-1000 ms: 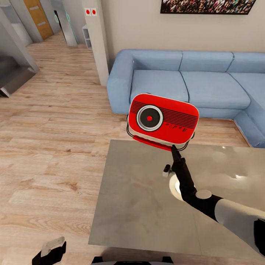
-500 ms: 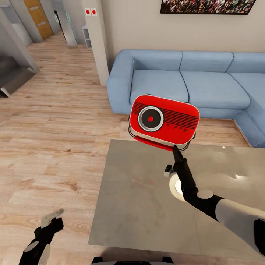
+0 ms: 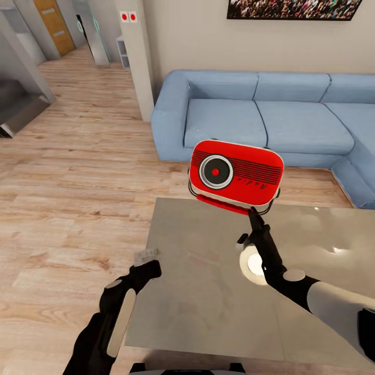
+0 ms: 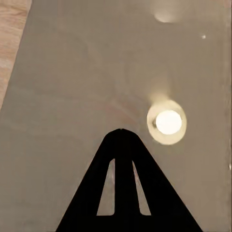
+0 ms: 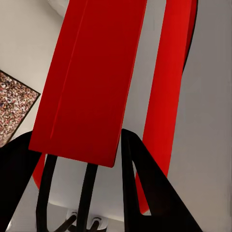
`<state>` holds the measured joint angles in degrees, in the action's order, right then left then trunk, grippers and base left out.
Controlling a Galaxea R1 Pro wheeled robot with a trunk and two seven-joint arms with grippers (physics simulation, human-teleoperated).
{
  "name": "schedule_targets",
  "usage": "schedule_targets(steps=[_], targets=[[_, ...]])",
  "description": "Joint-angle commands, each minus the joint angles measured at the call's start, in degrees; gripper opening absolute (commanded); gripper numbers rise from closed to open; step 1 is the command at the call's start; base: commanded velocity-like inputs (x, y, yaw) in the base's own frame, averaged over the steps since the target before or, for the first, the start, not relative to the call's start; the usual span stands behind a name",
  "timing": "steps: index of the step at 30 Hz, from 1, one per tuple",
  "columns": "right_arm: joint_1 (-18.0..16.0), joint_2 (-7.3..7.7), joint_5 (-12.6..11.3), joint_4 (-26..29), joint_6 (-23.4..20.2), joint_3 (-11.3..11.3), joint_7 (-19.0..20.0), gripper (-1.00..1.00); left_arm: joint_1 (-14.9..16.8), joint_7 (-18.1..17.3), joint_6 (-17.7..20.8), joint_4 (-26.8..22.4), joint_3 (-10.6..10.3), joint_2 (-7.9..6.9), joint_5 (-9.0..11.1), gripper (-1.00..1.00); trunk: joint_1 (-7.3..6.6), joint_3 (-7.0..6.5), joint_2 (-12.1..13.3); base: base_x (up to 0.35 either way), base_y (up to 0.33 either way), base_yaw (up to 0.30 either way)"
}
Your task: Turn on the radio receiver that's on the table in the living room.
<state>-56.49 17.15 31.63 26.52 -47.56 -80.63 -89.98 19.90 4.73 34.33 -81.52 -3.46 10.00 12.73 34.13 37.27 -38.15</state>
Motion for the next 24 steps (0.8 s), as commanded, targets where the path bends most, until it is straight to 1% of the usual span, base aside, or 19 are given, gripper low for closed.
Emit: schedule_targets(steps=[1,4,5,6,7,10,11,13,15,17,18,20,22,23,24], targets=[[0.0,-0.01,0.2,-0.2,0.0,0.1,0.0,-1.00,1.3,-1.0,0.7,-0.2,-1.3,0.00,0.1,-1.00,0.00,0.00,0.0,0.000,0.000,0.000],[0.0,-0.01,0.2,-0.4,-0.7,0.1,0.0,-1.00,3.2,-2.5,2.2,-1.7,-3.7,0.00,0.4,-1.00,0.00,0.00,0.0,0.000,0.000,0.000],[0.0,-0.01,0.3,-0.5,-1.0,0.1,0.0,-1.00,3.5,-2.8,3.2,-2.5,-4.3,0.00,1.0,-1.00,0.00,0.00,0.0,0.000,0.000,0.000],[0.0,-0.01,0.3,-0.5,-1.2,0.0,0.0,-1.00,3.7,-3.1,4.1,-3.3,-4.7,0.00,2.2,-1.00,0.00,0.00,0.0,0.000,0.000,0.000],[0.0,-0.01,0.3,-0.6,-1.3,0.0,0.0,-1.00,3.9,-3.5,4.8,-4.2,-4.9,0.00,4.0,-1.00,0.00,0.00,0.0,0.000,0.000,0.000],[0.0,-0.01,0.3,-1.5,-1.4,0.0,0.0,-1.00,4.4,-4.7,5.7,-6.3,-5.3,0.00,10.1,-1.00,0.00,0.00,0.0,0.000,0.000,0.000],[0.0,-0.01,0.3,-1.7,-1.4,0.0,0.0,-1.00,4.7,-5.4,5.8,-6.7,-5.3,0.00,11.7,-1.00,0.00,0.00,0.0,0.000,0.000,0.000],[0.0,-0.01,0.4,-2.0,-1.5,0.0,0.0,-1.00,5.4,-7.7,6.0,-7.1,-5.8,0.00,13.5,-1.00,0.00,0.00,0.0,0.000,0.000,0.000],[0.0,-0.01,0.4,-2.1,-1.5,0.0,0.0,-1.00,6.6,-10.6,6.0,-7.0,-7.1,0.00,14.2,-1.00,0.00,0.00,0.0,0.000,0.000,0.000],[0.0,-0.01,0.4,-2.2,-1.5,0.0,0.0,-1.00,9.0,-12.3,6.0,-6.1,-8.9,0.00,14.6,-1.00,0.00,0.00,0.0,0.000,0.000,0.000],[0.0,-0.03,0.4,-2.2,-1.5,-0.1,0.0,-1.00,9.5,-12.5,6.0,-5.8,-9.2,0.00,14.6,-1.00,0.00,0.00,0.0,0.000,0.000,0.000],[0.0,-0.12,0.5,-2.2,-1.5,-0.2,0.0,-1.00,12.0,-12.9,5.9,-3.9,-10.2,0.00,14.7,-1.00,0.00,0.00,0.0,0.000,0.000,0.000],[0.0,-0.16,0.5,-2.2,-1.5,-0.3,0.0,-1.00,13.3,-13.1,5.7,-2.8,-10.4,0.00,15.0,-1.00,0.00,0.00,0.0,0.000,0.000,0.000],[0.0,-0.17,0.5,-2.2,-1.5,-0.4,0.0,-1.00,13.6,-13.1,5.6,-2.6,-10.5,0.00,15.6,-1.00,0.00,0.00,0.0,0.000,0.000,0.000],[0.0,-0.21,0.5,-2.2,-1.5,-0.4,0.0,-1.00,13.9,-13.2,5.4,-2.5,-10.6,0.00,16.6,-1.00,0.00,0.00,0.0,0.000,0.000,0.000]])
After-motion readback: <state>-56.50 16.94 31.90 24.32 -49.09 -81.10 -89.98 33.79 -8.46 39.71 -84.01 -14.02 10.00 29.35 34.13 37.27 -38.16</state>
